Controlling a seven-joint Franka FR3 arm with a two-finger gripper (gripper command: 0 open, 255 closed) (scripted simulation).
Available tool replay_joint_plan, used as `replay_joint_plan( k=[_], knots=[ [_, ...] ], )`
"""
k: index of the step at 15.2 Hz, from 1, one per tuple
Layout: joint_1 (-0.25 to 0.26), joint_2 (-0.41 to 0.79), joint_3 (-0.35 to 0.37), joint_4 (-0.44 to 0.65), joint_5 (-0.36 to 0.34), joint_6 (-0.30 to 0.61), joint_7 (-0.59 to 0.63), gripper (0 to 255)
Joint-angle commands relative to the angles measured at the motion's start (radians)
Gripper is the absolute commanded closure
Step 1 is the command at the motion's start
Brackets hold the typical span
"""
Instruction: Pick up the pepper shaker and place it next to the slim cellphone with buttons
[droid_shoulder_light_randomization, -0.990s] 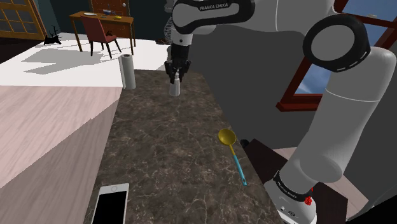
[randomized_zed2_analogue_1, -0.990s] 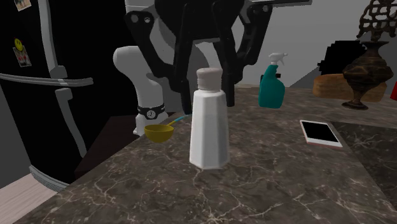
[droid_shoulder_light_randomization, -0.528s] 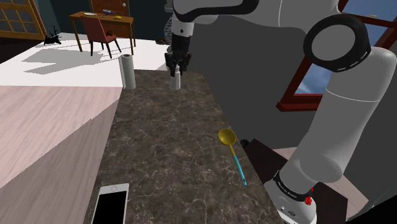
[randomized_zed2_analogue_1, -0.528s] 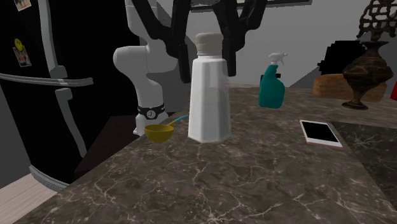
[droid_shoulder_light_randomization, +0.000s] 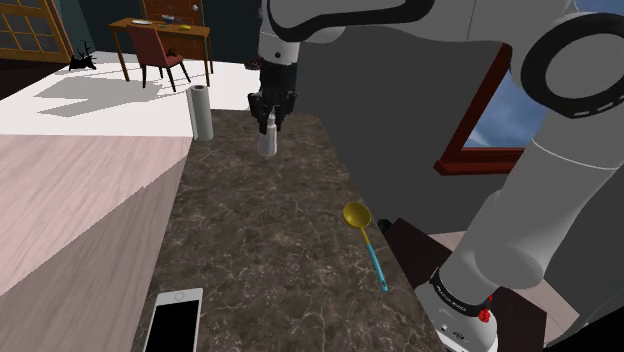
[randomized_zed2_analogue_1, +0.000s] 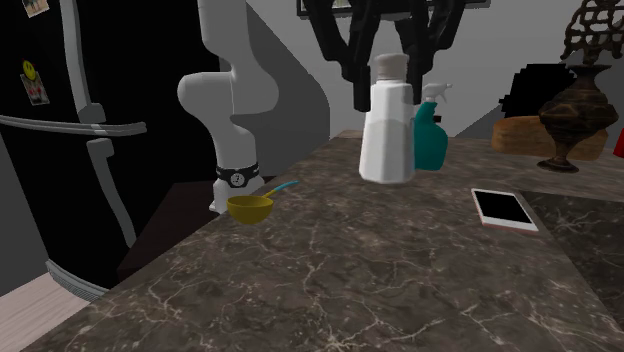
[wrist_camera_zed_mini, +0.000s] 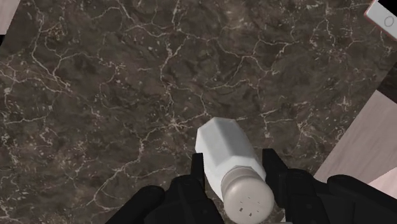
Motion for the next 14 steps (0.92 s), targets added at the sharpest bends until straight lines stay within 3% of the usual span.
replay_joint_plan(
  k=[1,14],
  knots=[
    [0.021,-0.045,0.019,-0.053,0.005,0.013,0.039,255],
    [0.159,-0.179,0.169,-0.209,0.036,0.067,0.313,255]
  ],
)
